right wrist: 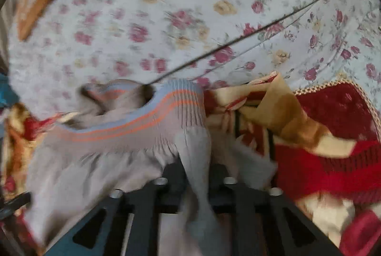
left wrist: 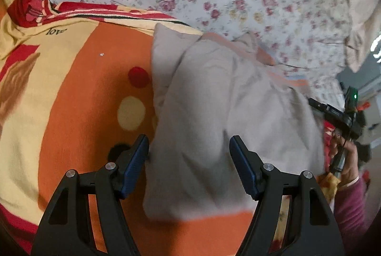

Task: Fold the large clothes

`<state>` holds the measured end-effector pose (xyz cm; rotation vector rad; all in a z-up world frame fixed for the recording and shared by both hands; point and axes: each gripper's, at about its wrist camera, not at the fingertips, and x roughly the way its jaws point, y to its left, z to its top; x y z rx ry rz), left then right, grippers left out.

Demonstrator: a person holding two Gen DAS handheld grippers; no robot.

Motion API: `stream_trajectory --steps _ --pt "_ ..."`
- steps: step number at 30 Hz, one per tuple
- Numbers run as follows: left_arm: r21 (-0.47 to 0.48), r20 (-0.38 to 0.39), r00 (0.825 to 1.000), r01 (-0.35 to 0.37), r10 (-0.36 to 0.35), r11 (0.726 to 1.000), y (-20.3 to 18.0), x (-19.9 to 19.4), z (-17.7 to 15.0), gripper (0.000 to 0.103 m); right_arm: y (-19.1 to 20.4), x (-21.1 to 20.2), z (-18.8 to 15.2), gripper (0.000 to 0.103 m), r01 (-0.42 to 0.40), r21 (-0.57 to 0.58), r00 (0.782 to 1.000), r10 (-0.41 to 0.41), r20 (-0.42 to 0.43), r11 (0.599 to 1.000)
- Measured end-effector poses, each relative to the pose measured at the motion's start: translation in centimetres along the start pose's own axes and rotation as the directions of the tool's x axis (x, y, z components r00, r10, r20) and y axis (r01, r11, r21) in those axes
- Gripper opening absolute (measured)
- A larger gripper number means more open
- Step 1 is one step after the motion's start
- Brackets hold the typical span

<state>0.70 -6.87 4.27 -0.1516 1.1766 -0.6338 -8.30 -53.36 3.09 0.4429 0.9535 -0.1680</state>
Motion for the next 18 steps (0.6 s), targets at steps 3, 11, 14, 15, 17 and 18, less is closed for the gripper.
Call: stream_trajectory --steps 3,11,14,15,17,18 --pt "0.036 -0.003 0.999 0.032 -0.032 0.999 0.1 -1.4 -1.3 0.070 -0.5 -5.3 -3.2 0.079 -0.072 -0.004 0.996 0.072 0.056 0.997" --pt "0.074 -0.067 0.996 0.061 -0.057 0.995 0.5 0.0 -3.8 0.072 -2.3 -7.4 -12.2 0.078 -0.143 0.048 0.989 0.144 -0.020 0.989" --pt "0.120 -0.047 0.999 0.029 -0.024 0.992 -0.2 0.3 -3.8 0.032 -2.0 -7.0 -13.6 0.025 -0.181 0.036 0.983 0.182 -0.038 0.983" --pt "0.113 -0.054 0.998 0.036 -0.030 0.993 -0.2 0.2 -3.6 0.019 -1.1 -6.8 -13.6 0.013 -0.149 -0.001 0.988 0.149 -0.046 0.989" --pt "0.087 -0.025 0.999 0.042 -0.040 0.995 -0.1 -0.9 -3.2 0.013 -0.1 -7.7 -13.3 0.007 -0.126 -0.054 0.992 0.124 -0.040 0.991" --pt "0.095 -0.007 0.999 0.037 -0.036 0.995 -0.1 -1.5 -3.2 0.011 0.5 -9.1 -13.0 0.004 -0.119 -0.088 0.993 0.116 -0.035 0.989"
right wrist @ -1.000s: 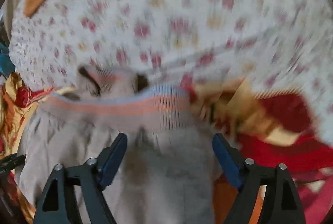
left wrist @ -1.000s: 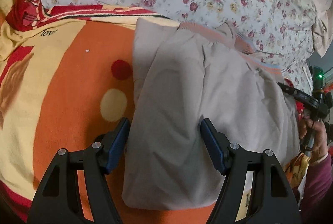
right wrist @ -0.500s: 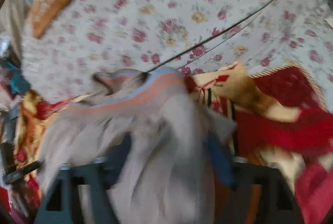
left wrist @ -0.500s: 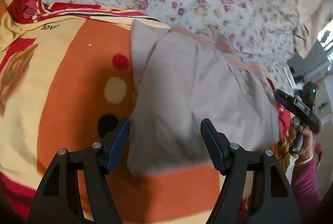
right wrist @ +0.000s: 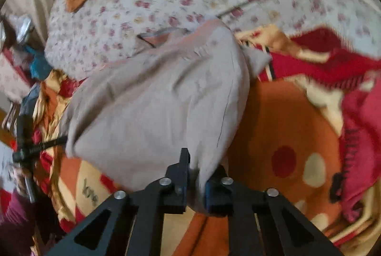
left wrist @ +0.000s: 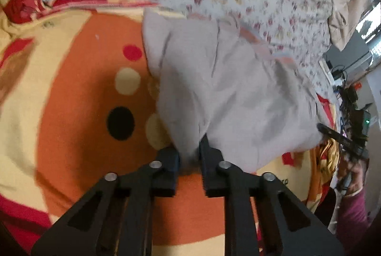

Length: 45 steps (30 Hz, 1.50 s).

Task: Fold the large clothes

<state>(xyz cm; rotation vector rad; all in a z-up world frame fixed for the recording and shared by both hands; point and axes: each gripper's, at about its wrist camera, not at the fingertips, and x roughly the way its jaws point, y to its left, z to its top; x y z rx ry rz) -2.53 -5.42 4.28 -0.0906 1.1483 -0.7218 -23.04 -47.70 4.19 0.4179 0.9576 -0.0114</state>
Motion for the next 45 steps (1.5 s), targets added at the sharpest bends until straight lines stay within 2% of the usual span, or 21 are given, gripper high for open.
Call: stream_trajectory --steps 3,5,7,9,11,13,14,15,16,17,18,20,22,25,27,28,30,32,35,41,45 --pt "0.026 0.053 0.998 -0.036 0.034 0.999 -0.1 -1.6 -0.6 0.007 0.6 -3.4 0.2 0.001 0.049 -0.054 0.998 -0.047 0.036 0.997" --pt "-0.003 0.030 0.998 -0.053 0.053 0.999 0.7 -0.7 -1.4 0.007 -0.6 -4.3 -0.2 0.001 0.120 -0.049 0.992 -0.118 0.039 0.992" --pt "-0.023 0.006 0.997 -0.078 0.078 0.997 1.2 0.4 -2.0 0.006 -2.8 -2.7 -1.2 0.001 0.152 0.012 0.988 -0.151 -0.014 0.988" --pt "-0.061 0.019 0.998 -0.062 0.063 0.996 1.5 0.0 -2.0 0.006 -4.3 -1.0 -2.7 0.000 0.185 0.035 0.981 -0.183 -0.069 0.982" --pt "-0.078 0.042 0.998 -0.052 0.056 0.996 1.6 -1.3 -1.6 0.006 -4.8 -1.3 -3.4 0.000 0.167 0.064 0.985 -0.163 -0.057 0.984" --pt "-0.080 0.077 0.992 -0.095 0.102 0.992 1.4 -2.9 -0.9 0.007 -4.5 -2.9 -3.2 0.002 0.135 0.089 0.991 -0.135 -0.007 0.987" --pt "-0.081 0.091 0.991 -0.094 0.101 0.992 1.2 -3.5 -0.7 0.007 -4.0 -3.8 -2.9 0.007 0.135 0.084 0.990 -0.138 0.023 0.987" --pt "-0.082 0.105 0.990 -0.084 0.092 0.993 0.9 -3.9 -0.4 0.011 -3.2 -4.9 -2.3 0.021 0.143 0.061 0.987 -0.146 0.060 0.988" --pt "-0.081 0.122 0.989 -0.073 0.083 0.994 0.5 -4.4 -0.1 0.020 -2.4 -5.2 -1.8 0.033 0.148 0.047 0.985 -0.151 0.079 0.988" --pt "-0.077 0.138 0.987 -0.069 0.080 0.995 0.0 -4.7 0.3 0.026 -1.4 -5.6 -1.3 0.056 0.149 0.033 0.983 -0.151 0.102 0.988" --pt "-0.070 0.148 0.985 -0.073 0.083 0.995 -0.7 -4.7 0.7 0.039 -0.2 -5.6 -0.7 0.059 0.124 0.015 0.984 -0.125 0.129 0.992" --pt "-0.058 0.159 0.983 -0.089 0.097 0.994 -1.4 -4.3 1.5 0.047 1.8 -4.7 -0.1 0.059 0.073 -0.022 0.989 -0.069 0.131 0.997" --pt "-0.037 0.147 0.980 -0.131 0.135 0.991 -2.5 -2.8 2.4 0.047 4.3 -1.9 0.9 0.059 0.049 -0.069 0.995 -0.042 0.090 0.996" --pt "-0.013 0.133 0.967 -0.218 0.217 0.976 -3.6 0.0 3.3 0.047 7.2 2.2 3.2 0.052 0.037 -0.112 0.998 -0.030 0.060 0.993" --pt "-0.002 0.127 0.940 -0.319 0.316 0.948 -3.7 2.0 3.6 0.047 9.1 5.6 5.2 0.050 0.022 -0.136 0.999 -0.015 0.047 0.990" --pt "-0.004 0.120 0.912 -0.395 0.393 0.919 -3.2 3.2 3.8 0.047 9.8 7.0 5.8 0.048 0.041 -0.154 0.998 -0.034 0.044 0.987" --pt "-0.042 0.108 0.896 -0.428 0.430 0.903 -1.8 4.1 3.9 0.047 11.1 10.8 7.3 0.045 0.049 -0.156 0.999 -0.049 0.007 0.986" --pt "-0.092 0.102 0.907 -0.400 0.408 0.912 -0.5 4.2 3.7 0.049 11.9 13.9 8.5 0.045 0.015 -0.137 1.000 -0.018 -0.019 0.991" --pt "-0.124 0.100 0.920 -0.367 0.380 0.922 0.4 3.7 3.6 0.049 14.6 16.0 9.2 0.045 0.059 -0.218 0.998 -0.060 0.006 0.974" --pt "-0.124 0.126 0.918 -0.362 0.376 0.924 -0.5 3.4 3.4 0.049 14.8 12.6 9.6 0.046 -0.013 -0.174 1.000 0.016 0.016 0.985" --pt "-0.101 0.132 0.913 -0.374 0.385 0.922 -1.1 3.6 3.0 0.049 17.1 12.5 10.5 0.046 -0.018 -0.224 1.000 0.019 0.000 0.974"
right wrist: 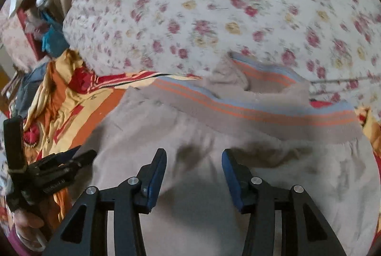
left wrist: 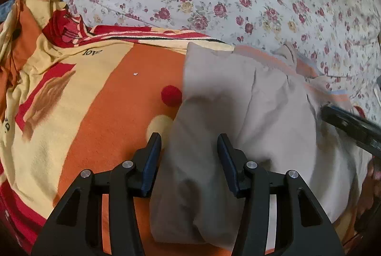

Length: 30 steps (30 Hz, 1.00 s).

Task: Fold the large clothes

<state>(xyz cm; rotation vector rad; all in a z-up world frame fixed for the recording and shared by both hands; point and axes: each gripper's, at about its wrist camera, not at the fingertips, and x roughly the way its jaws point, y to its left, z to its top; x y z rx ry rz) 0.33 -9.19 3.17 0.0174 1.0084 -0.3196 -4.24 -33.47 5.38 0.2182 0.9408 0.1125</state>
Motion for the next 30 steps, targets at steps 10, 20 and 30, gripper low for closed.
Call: stream_trajectory --steps 10,20,30 --pt "0.006 -0.004 1.000 0.018 -0.018 1.000 0.5 0.8 0.2 0.051 3.1 7.8 2.8 0.046 0.124 -0.075 0.989 -0.130 -0.073 0.989" --pt "-0.023 -0.019 0.999 0.031 -0.032 0.999 0.8 1.1 0.2 0.059 2.8 4.6 2.3 0.048 0.073 -0.058 0.997 -0.075 -0.024 0.996" --pt "-0.046 -0.022 0.999 0.048 -0.049 0.998 1.2 1.2 -0.1 0.064 -4.0 -3.3 -4.3 0.049 0.190 0.010 0.981 -0.190 0.034 0.982"
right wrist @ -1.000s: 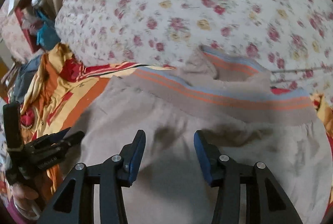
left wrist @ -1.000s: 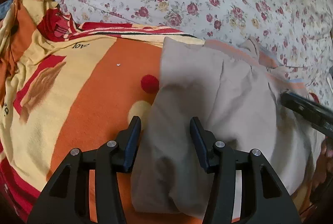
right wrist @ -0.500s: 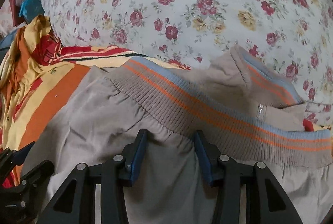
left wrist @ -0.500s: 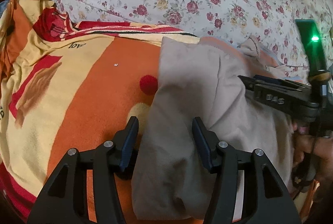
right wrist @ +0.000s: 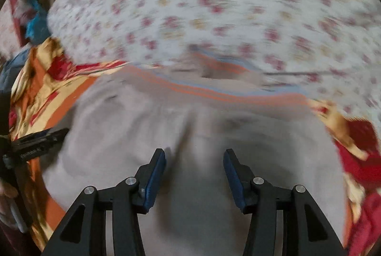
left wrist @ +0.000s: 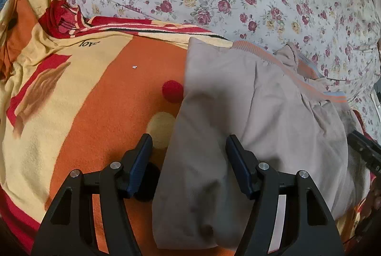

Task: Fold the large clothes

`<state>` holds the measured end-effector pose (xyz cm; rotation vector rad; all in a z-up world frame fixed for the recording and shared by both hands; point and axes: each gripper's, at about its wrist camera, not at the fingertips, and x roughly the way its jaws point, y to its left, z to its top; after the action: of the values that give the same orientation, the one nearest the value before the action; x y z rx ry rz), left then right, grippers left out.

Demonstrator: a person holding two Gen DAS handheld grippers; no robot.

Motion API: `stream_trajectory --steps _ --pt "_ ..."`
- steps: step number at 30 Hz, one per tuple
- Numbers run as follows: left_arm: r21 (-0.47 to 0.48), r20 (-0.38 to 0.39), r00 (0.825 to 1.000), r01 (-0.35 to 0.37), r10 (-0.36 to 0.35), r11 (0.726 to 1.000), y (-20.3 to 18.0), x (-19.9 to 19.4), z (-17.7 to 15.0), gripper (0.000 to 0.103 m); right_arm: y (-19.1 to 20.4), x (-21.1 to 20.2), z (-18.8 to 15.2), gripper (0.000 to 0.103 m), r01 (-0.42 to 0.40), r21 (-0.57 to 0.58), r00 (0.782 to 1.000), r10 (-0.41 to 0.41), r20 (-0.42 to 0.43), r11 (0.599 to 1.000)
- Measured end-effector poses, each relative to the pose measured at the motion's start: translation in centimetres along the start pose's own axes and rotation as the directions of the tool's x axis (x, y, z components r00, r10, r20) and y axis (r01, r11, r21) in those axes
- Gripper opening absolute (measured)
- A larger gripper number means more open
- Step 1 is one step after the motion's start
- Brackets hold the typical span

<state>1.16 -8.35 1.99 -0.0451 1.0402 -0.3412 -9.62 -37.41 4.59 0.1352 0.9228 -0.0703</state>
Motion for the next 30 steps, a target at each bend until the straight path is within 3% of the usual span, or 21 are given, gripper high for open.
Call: stream_trajectory --steps 2,3,5,7,11,13,14,15,16,17,18,23,26,27,29,30 --pt "-0.013 -0.004 1.000 0.010 -0.010 1.000 0.1 0.1 0.0 0.066 -3.2 -0.9 -0.8 0.056 0.065 0.060 0.998 -0.066 0.021 0.996" --pt "-0.018 -0.004 1.000 0.012 -0.012 1.000 0.2 0.2 -0.1 0.067 -4.3 -1.1 -1.0 0.068 0.092 0.080 0.995 -0.095 0.025 0.993" --pt "-0.020 -0.004 1.000 0.013 -0.013 1.000 0.2 0.3 -0.1 0.067 -7.1 -1.3 -1.3 0.079 0.184 0.122 0.981 -0.190 0.040 0.975" --pt "-0.014 0.000 1.000 0.008 -0.008 1.000 0.2 0.4 -0.1 0.068 -9.8 -1.2 -1.5 0.079 0.252 0.186 0.964 -0.263 0.036 0.950" --pt "-0.006 0.007 1.000 0.001 -0.001 1.000 0.1 0.7 -0.2 0.069 -14.9 0.8 -1.5 0.079 0.249 0.312 0.967 -0.250 -0.036 0.917" --pt "-0.007 0.008 1.000 0.002 -0.002 1.000 0.0 0.7 -0.2 0.070 -16.2 1.9 -1.4 0.071 0.111 0.368 0.994 -0.105 -0.036 0.923" --pt "-0.007 0.007 1.000 0.002 -0.002 1.000 0.0 0.7 -0.2 0.070 -16.4 2.2 -1.2 0.049 0.036 0.381 0.999 -0.030 -0.023 0.924" --pt "-0.008 0.007 1.000 0.003 -0.003 1.000 0.0 0.8 -0.2 0.071 -16.1 2.3 -0.8 0.036 -0.001 0.364 1.000 0.005 -0.010 0.931" --pt "-0.008 0.008 1.000 0.003 -0.003 1.000 -0.1 0.9 -0.1 0.072 -15.4 2.1 -0.3 0.029 0.041 0.314 0.999 -0.040 -0.011 0.948" --pt "-0.008 0.008 1.000 0.003 -0.003 1.000 0.0 0.9 -0.1 0.073 -14.7 2.0 0.2 0.014 0.099 0.252 0.995 -0.102 -0.002 0.963" --pt "-0.007 0.009 1.000 0.001 -0.001 1.000 -0.1 0.9 -0.1 0.074 -14.3 2.0 0.6 0.012 0.142 0.206 0.989 -0.147 0.008 0.968" --pt "0.011 0.016 1.000 -0.012 0.012 1.000 -0.5 1.2 -0.1 0.079 -16.3 5.2 0.1 0.011 0.208 0.252 0.978 -0.199 -0.061 0.945" --pt "0.012 0.017 1.000 -0.011 0.010 1.000 -0.4 1.1 -0.1 0.079 -15.7 3.8 0.2 0.015 0.220 0.250 0.975 -0.219 -0.030 0.943" --pt "0.012 0.017 1.000 -0.011 0.011 1.000 -0.4 1.1 -0.1 0.079 -15.4 2.9 0.4 0.030 0.221 0.254 0.975 -0.223 -0.022 0.941" --pt "0.014 0.016 1.000 -0.011 0.011 1.000 -0.4 1.1 -0.1 0.079 -14.7 0.9 0.7 0.049 0.235 0.267 0.970 -0.242 -0.005 0.935" --pt "0.014 0.017 1.000 -0.011 0.011 1.000 -0.3 1.1 -0.1 0.079 -13.9 -0.8 0.7 0.049 0.216 0.266 0.972 -0.234 0.038 0.940"
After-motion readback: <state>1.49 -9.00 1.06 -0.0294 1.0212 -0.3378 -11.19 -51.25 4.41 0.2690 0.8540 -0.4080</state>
